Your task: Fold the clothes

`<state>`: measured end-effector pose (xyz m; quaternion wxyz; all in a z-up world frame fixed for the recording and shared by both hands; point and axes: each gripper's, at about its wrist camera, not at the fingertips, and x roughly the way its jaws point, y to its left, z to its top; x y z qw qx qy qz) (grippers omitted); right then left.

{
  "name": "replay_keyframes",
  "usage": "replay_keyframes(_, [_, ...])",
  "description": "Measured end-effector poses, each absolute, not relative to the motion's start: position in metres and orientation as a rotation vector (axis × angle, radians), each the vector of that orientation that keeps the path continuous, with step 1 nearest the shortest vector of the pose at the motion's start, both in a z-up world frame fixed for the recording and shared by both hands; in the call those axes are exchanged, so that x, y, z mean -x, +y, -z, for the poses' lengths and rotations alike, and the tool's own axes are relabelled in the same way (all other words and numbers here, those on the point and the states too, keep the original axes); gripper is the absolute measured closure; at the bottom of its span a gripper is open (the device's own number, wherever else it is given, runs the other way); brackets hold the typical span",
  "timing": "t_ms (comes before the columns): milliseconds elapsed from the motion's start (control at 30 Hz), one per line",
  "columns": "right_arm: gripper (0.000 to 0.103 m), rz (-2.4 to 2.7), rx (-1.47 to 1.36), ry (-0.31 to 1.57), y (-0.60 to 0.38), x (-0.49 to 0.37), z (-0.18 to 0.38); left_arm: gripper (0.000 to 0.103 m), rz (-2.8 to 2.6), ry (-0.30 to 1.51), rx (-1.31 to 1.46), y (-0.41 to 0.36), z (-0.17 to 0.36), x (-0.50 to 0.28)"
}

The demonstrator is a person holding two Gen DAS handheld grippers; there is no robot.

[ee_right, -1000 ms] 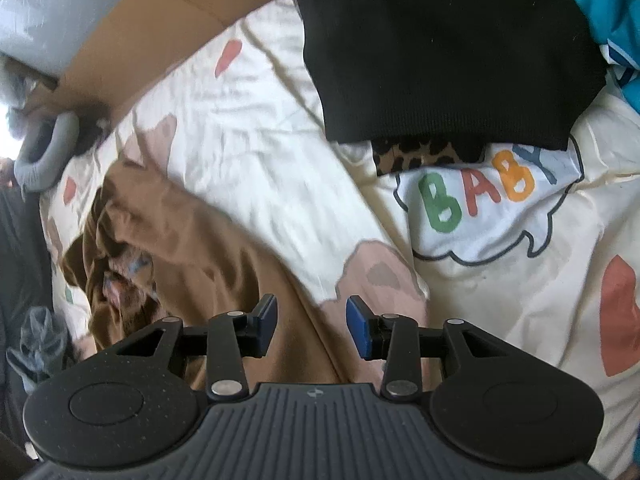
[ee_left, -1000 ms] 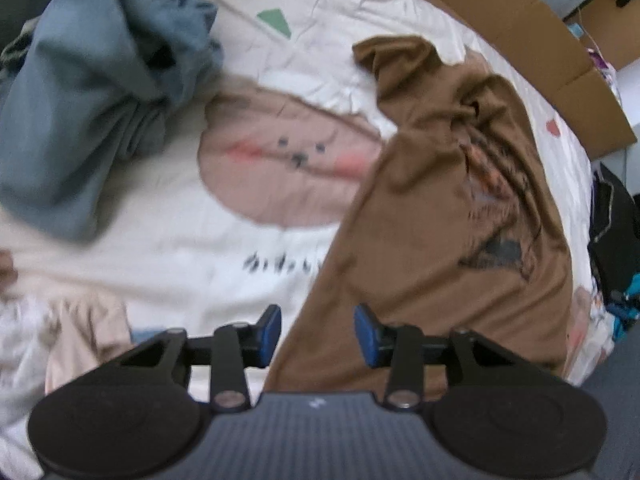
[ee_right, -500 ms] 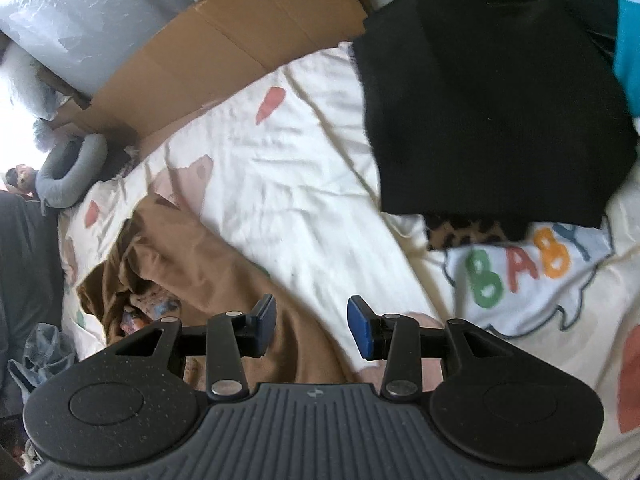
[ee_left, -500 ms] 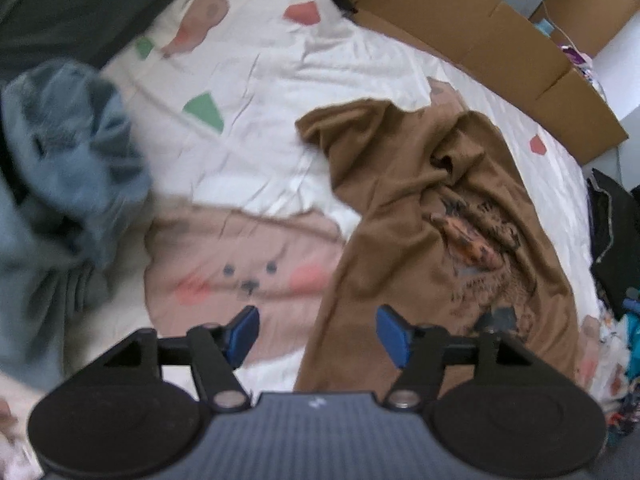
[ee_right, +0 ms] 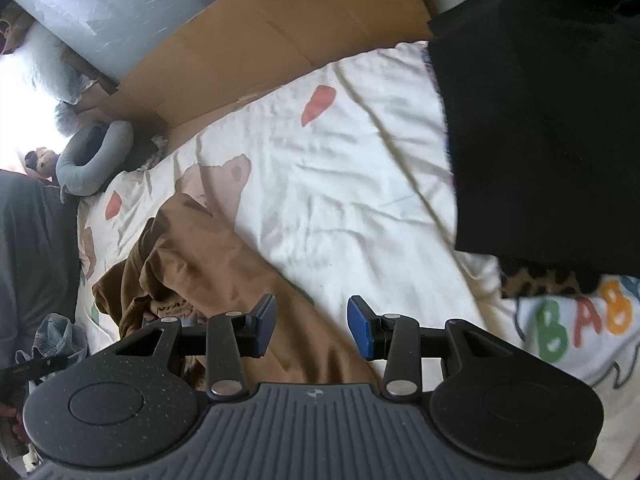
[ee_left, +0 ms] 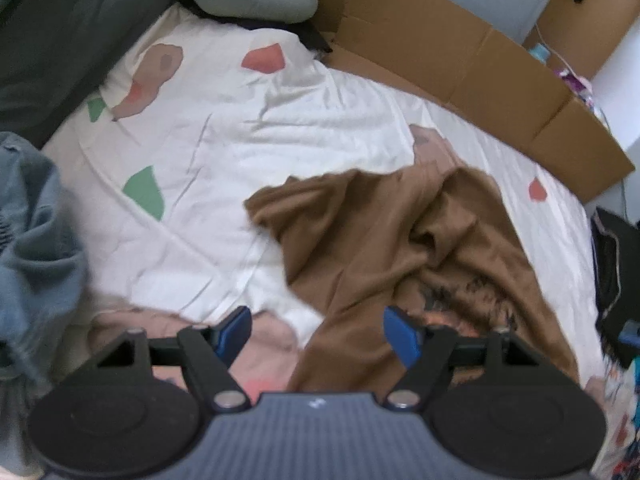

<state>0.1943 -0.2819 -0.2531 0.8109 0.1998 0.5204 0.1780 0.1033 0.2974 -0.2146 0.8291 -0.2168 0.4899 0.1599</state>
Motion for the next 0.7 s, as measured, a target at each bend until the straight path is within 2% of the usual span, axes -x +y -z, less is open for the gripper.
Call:
replay_keyframes(167, [0.053,-0.402,-0.427,1.117,-0.268,-0.202,0.264,0.029,-0.298,1.017,0.394,0.279,0.223,-0.131])
replay_keyframes(267, [0.053,-0.399,-0.427,1.136,-0.262,-0.204,0.274,0.037,-0.261,1.005,0.353,0.263,0.232,-0.148])
replay_keyframes(600, [0.053,-0.423,-0.421,1.164,-0.245,-0.205,0.285,0.038,-0.186,1.057,0.152,0.225,0.277,-0.191])
replay_keyframes(667, [0.053,-0.427,-0.413,1.17,-0.242,-0.206,0.288,0.041,-0.192,1.067,0.126,0.223,0.285,-0.196])
replay_keyframes(700, [0.052,-0.429,-0.407,1.173,-0.24,-0.207,0.289,0.045,-0.193,1.071,0.115,0.223,0.288,-0.197])
